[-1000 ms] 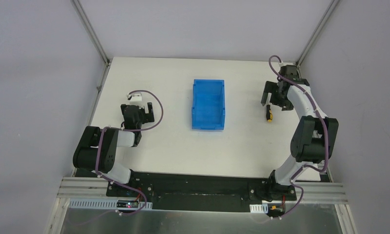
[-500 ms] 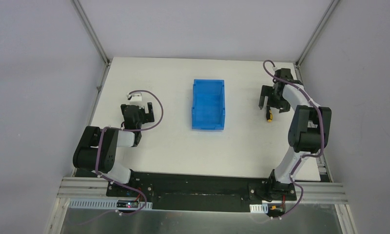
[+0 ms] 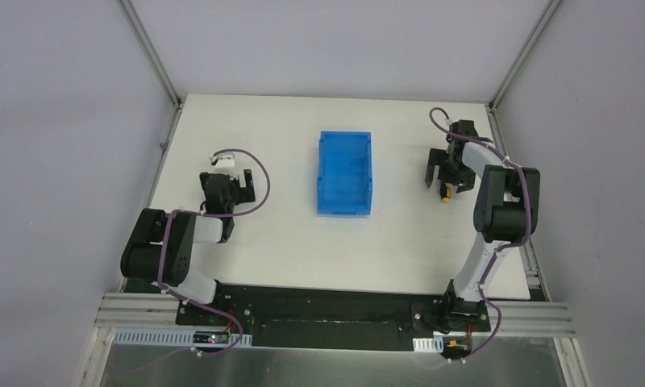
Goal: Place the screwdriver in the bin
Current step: Pick up the screwdriver from the center of the board.
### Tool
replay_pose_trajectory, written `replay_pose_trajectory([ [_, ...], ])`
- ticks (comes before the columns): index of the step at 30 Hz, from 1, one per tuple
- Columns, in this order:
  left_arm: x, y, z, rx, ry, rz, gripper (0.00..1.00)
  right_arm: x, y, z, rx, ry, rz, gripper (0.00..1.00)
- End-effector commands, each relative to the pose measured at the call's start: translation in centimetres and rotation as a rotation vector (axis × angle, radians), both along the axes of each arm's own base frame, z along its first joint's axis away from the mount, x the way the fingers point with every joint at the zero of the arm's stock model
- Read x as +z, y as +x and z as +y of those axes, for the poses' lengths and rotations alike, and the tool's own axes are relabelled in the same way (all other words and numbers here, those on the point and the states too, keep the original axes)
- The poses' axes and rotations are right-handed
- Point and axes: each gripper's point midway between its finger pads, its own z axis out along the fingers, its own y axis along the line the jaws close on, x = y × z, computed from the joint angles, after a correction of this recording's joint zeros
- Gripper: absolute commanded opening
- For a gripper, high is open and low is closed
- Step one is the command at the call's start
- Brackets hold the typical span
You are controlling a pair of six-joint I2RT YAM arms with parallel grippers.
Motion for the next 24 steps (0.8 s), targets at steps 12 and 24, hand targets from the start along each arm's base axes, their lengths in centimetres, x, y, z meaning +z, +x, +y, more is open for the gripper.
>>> replay_pose_trajectory([
  [12,1.2,0.4,0.2,0.005,-0.012,-0.044,0.99,-2.1,-0.4,-0.2,0.002,0.001,0.021,0.46],
  [24,1.2,0.5,0.2,0.004,-0.012,-0.044,0.99,-0.4,0.1,-0.3,0.032,-0.005,-0.016,0.1],
])
